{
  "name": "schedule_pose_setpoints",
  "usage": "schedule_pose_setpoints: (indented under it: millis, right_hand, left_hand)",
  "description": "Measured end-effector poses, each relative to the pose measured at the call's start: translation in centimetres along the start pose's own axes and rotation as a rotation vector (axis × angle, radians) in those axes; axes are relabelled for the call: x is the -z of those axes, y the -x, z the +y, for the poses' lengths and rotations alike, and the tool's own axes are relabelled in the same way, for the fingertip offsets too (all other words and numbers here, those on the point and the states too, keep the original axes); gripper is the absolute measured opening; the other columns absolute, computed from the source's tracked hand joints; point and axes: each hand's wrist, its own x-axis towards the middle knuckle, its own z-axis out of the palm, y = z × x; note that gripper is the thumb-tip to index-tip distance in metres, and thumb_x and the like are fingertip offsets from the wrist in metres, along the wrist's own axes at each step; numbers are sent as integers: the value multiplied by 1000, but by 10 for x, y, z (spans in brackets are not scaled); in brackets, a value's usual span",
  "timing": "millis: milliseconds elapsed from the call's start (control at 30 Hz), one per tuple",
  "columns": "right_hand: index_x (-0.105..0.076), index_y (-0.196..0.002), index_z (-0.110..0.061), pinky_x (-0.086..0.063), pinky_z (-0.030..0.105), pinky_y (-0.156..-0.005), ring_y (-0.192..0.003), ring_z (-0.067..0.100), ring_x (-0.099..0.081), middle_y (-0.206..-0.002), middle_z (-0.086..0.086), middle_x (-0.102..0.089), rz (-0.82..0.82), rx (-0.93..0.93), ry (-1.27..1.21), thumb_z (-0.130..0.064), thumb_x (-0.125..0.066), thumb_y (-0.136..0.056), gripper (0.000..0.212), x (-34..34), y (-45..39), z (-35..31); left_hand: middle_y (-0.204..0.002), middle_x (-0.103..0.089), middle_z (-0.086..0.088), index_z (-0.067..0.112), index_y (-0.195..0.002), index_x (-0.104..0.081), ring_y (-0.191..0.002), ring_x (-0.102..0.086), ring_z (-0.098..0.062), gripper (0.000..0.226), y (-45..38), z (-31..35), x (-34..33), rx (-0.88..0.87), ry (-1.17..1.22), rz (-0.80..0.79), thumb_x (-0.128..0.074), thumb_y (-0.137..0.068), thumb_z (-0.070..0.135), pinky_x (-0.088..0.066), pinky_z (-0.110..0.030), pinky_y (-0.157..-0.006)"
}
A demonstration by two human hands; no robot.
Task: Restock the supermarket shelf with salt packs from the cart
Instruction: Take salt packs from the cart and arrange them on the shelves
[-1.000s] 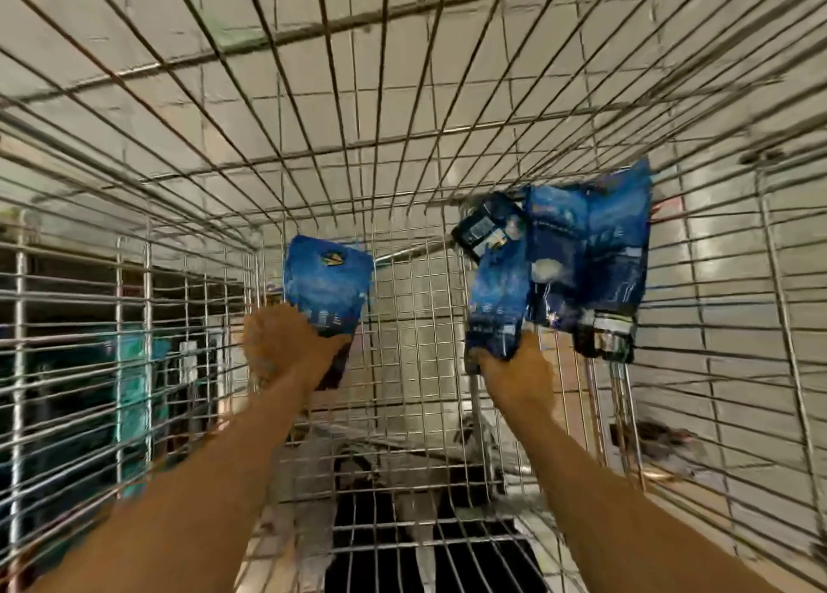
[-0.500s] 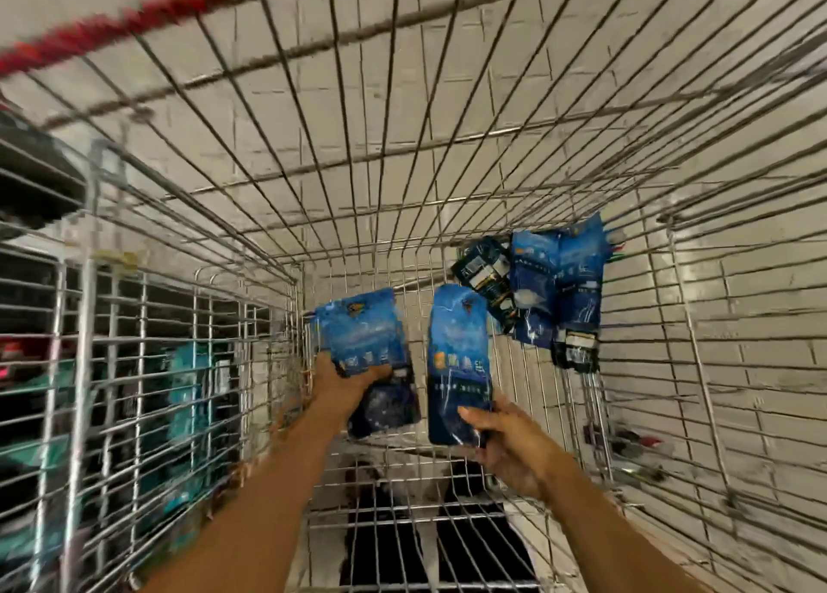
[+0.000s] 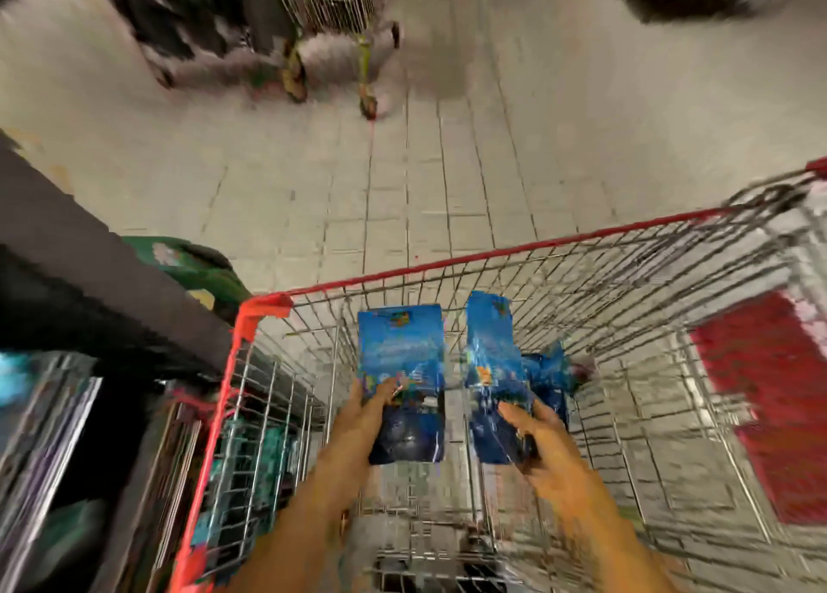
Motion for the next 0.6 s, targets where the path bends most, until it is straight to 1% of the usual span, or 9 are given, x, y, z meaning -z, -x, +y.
schedule_pose_setpoints:
  millis: [67,133,167,233,267,367,500,533,600]
  right_hand:
    - [-74,-101,-14,-53,26,-48,-62,20,-72,-81,7,-76,-60,62,51,-20,-89,-53,51,-19,29,-18]
    - [-67,-113,-10,-54,28,-49,-64,19,-73,-84,8,-76,-109,118,96,-17,-86,-57,60,-35,51,-31]
    - [-66,-116,-11,-56,28,-53,-70,20,-74,-90,8,-77,-145,156,132,-19,-90,-54,67,-45,58,-37]
    - [-70,-114,-25,-59,28,-66,-93,24,-74,-108,6,-75,-241,222,202,-31,-98,-47,72,-70,72,-50]
    - [-71,-110,-31,-59,27,-71,-101,23,-72,-113,5,-74,-287,240,226,-37,-99,-44,71,-83,79,-56]
    - [-72,-107,-32,-59,28,-77,-106,25,-71,-115,6,-73,-444,271,297,-39,-98,-45,68,-126,94,-68]
    - [-75,-105,-26,-60,30,-72,-97,28,-73,-109,9,-75,-636,327,378,-46,-98,-41,71,-193,122,-68]
    - [-75,-106,-26,-60,31,-72,-97,28,-73,-108,9,-75,-688,336,389,-46,-97,-41,71,-209,131,-63]
    - [-75,-103,-26,-60,31,-69,-94,29,-74,-106,11,-76,-791,331,390,-38,-96,-46,62,-243,152,-53]
  left_hand:
    - [-85,-77,-2,9,-115,-64,-59,-70,-13,25,38,26,13,-100,50,-6,-66,-91,15,-49,-16,-43]
    - [-79,-77,8,19,-105,-66,-65,-73,-8,14,77,49,29,-195,81,15,-66,-91,19,-54,-21,-49]
    - [-85,-77,11,22,-106,-67,-74,-74,-7,16,94,59,38,-250,81,33,-68,-90,25,-58,-24,-58]
    - [-104,-76,8,26,-115,-67,-95,-73,-13,37,127,77,59,-354,71,65,-73,-82,40,-59,-33,-76]
    - [-109,-75,5,26,-116,-68,-99,-72,-16,44,143,84,70,-385,85,99,-74,-77,45,-59,-34,-79]
    - [-109,-75,0,24,-107,-73,-101,-72,-21,45,188,95,103,-471,145,253,-76,-71,51,-57,-40,-85]
    - [-109,-75,0,20,-106,-73,-104,-70,-22,48,251,94,149,-560,226,509,-76,-68,50,-54,-43,-91]
    - [-108,-76,-1,19,-106,-72,-103,-71,-23,47,267,91,161,-576,247,578,-76,-69,48,-55,-44,-90]
    - [-102,-77,0,25,-101,-74,-97,-73,-23,38,300,88,184,-629,264,677,-74,-70,47,-58,-42,-81]
